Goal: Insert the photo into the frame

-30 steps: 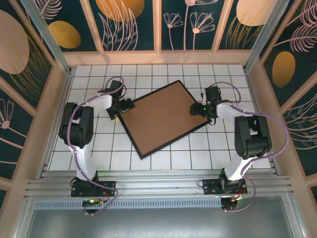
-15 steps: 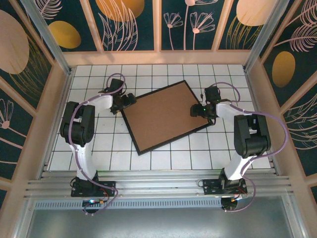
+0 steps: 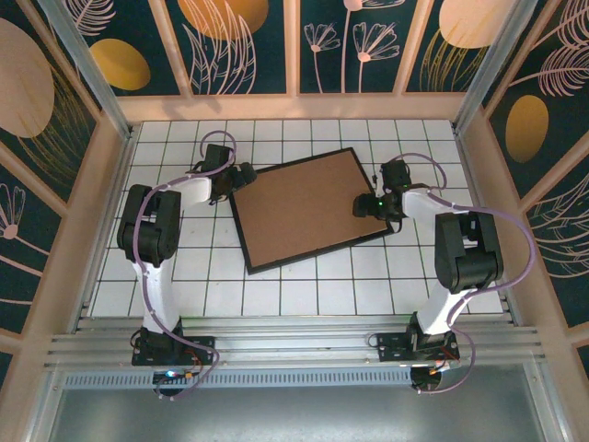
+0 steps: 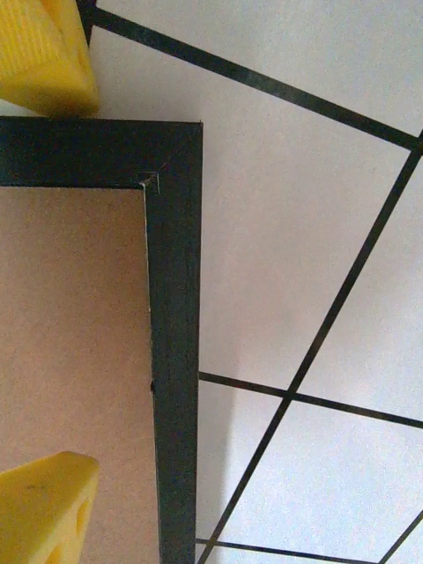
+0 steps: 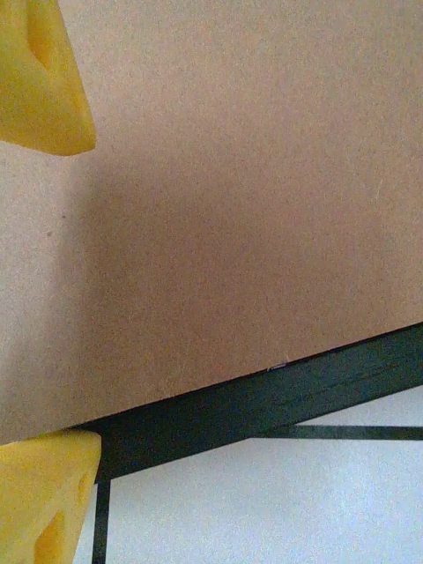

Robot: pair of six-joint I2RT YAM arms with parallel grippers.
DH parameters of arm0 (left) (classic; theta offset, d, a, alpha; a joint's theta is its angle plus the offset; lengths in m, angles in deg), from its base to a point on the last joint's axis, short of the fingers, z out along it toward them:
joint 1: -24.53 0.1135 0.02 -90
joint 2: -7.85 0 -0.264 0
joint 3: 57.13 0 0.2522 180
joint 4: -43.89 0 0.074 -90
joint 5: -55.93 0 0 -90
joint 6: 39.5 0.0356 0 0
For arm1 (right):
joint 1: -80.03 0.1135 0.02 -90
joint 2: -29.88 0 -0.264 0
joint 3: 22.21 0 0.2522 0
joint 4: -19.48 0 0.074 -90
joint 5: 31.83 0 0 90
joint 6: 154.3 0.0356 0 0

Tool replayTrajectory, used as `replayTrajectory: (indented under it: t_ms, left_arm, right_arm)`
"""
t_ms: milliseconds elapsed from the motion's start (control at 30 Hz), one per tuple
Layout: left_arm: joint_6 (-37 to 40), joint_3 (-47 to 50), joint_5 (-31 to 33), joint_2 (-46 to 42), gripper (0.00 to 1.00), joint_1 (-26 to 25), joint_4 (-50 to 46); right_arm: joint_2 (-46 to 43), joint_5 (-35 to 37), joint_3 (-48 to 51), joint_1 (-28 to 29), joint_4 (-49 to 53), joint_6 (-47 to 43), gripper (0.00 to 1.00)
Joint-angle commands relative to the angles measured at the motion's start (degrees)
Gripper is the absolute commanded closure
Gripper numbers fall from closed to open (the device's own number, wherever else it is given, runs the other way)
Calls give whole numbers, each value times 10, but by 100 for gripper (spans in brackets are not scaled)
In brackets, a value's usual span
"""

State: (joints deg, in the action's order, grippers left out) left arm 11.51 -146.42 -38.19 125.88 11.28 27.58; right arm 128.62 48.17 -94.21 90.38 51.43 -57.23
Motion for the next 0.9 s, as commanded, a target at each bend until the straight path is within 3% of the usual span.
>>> replayTrajectory:
  t_ms: [0, 233, 600, 867]
  left_arm:
    - [14, -22, -19, 13, 3, 1, 51]
    - [10, -18, -37, 19, 3, 1, 59]
    - [-5, 2, -78, 17, 4, -1, 87]
    - [3, -2, -60, 19, 4, -1, 77]
  right_arm:
    - [-18, -77, 6, -1, 2, -2, 19]
    - [-26, -121, 10, 4, 1, 0, 20]
    - [7, -49, -20, 74, 44, -15, 21]
    - [-21, -12, -23, 90, 47, 0, 21]
